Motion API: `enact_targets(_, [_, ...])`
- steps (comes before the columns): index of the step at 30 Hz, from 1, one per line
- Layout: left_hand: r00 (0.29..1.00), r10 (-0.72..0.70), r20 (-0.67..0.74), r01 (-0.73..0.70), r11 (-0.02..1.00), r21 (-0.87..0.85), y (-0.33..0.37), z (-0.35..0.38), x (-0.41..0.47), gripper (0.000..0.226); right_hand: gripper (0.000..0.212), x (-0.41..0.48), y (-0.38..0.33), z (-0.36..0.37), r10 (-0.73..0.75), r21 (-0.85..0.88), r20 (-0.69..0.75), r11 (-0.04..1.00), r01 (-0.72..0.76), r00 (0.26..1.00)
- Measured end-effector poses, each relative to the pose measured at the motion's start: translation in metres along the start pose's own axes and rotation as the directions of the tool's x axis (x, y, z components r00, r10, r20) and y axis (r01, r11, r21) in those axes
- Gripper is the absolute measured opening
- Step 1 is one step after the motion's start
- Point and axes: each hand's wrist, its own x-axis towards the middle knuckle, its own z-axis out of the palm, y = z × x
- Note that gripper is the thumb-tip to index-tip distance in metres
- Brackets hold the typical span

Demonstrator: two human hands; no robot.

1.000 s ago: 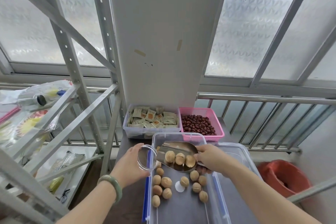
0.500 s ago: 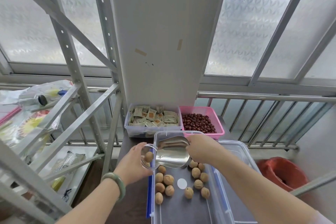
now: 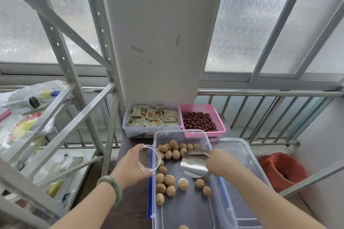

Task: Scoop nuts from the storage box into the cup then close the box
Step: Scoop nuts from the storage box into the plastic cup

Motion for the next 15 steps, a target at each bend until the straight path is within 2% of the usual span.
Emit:
enact_targets(1, [1.000,-0.001,0.005,0.001,1.000,0.006,0.001,-0.001,0.000,0.088,0.036,0.000,0.000,0.007,-0.034,-0.017,0.060,0.999,0.035,0.998])
enact_targets(2, [1.000,0.001,0.011,-0.001,1.000,0.012,0.001,-0.001,0.001,0.089,0.035,-0.004,-0.003,0.012,-0.015,0.036,0.165,0.999,0.009,0.986])
enact_targets(3, [1.000,0.002,0.019,-0.002,1.000,0.014,0.001,-0.001,0.001,0.090,0.033,-0.007,-0.008,0.013,0.067,0.196,0.240,0.974,-0.117,0.968])
enact_targets(5, [1.000,-0.001,0.024,0.001,1.000,-0.001,0.000,-0.001,0.003,0.091,0.030,-0.009,-0.011,0.016,0.050,0.192,0.353,0.973,-0.125,0.934])
enact_targets(6, [1.000,-0.005,0.025,0.006,1.000,-0.007,0.000,-0.001,0.003,0.092,0.028,-0.011,-0.014,0.016,0.087,0.189,0.434,0.965,-0.184,0.897])
enact_targets(8, [0.999,-0.014,0.032,0.014,1.000,0.000,0.001,-0.001,0.002,0.093,0.010,-0.003,-0.016,0.024,0.154,0.180,0.471,0.947,-0.265,0.868])
enact_targets(10, [0.999,-0.024,0.048,0.025,1.000,-0.004,0.003,-0.002,0.000,0.091,0.033,0.002,-0.015,0.033,0.155,0.215,0.462,0.936,-0.280,0.873])
enact_targets(11, [0.998,-0.032,0.051,0.032,0.999,-0.007,0.004,-0.002,-0.001,0.089,0.038,0.007,-0.015,0.040,0.109,0.235,0.474,0.940,-0.246,0.874])
enact_targets(14, [0.998,-0.049,0.049,0.051,0.998,-0.029,0.003,-0.001,-0.001,0.088,0.014,0.017,-0.020,0.045,0.166,0.218,0.467,0.930,-0.295,0.869])
enact_targets(15, [0.997,-0.056,0.051,0.058,0.998,-0.039,0.001,-0.001,-0.001,0.089,0.025,0.021,-0.019,0.050,0.158,0.197,0.449,0.942,-0.270,0.879])
